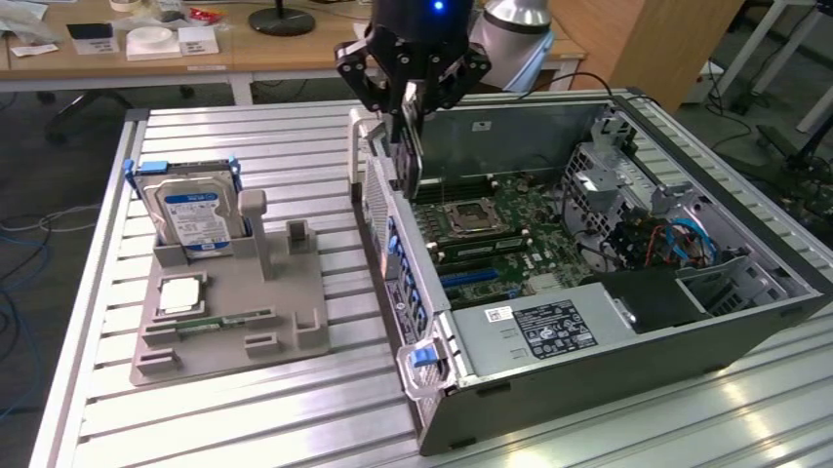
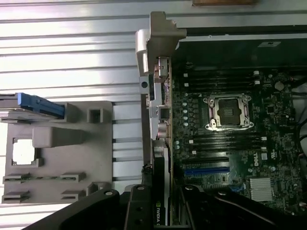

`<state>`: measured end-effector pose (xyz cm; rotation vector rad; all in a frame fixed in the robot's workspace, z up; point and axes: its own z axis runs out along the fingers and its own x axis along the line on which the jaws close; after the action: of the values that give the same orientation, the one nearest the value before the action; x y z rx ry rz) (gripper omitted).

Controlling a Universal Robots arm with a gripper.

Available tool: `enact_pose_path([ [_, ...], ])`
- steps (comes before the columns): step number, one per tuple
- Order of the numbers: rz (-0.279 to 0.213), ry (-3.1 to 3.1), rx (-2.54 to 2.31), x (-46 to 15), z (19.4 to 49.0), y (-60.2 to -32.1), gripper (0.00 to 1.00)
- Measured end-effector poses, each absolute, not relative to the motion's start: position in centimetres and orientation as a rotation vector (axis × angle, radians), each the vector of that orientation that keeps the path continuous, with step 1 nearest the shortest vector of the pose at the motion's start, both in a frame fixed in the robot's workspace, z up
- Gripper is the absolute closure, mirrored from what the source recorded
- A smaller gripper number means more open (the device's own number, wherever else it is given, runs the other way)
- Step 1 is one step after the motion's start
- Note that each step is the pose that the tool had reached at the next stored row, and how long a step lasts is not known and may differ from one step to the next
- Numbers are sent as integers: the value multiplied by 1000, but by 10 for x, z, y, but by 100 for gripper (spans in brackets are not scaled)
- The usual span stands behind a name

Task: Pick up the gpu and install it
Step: 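Pick up the gpu and move the gpu toward the slot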

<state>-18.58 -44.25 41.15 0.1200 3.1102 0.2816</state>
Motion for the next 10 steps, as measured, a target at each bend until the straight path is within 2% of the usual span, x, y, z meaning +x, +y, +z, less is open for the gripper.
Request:
enact_pose_path([
  [10, 287, 3110, 120, -167, 412, -443, 74],
])
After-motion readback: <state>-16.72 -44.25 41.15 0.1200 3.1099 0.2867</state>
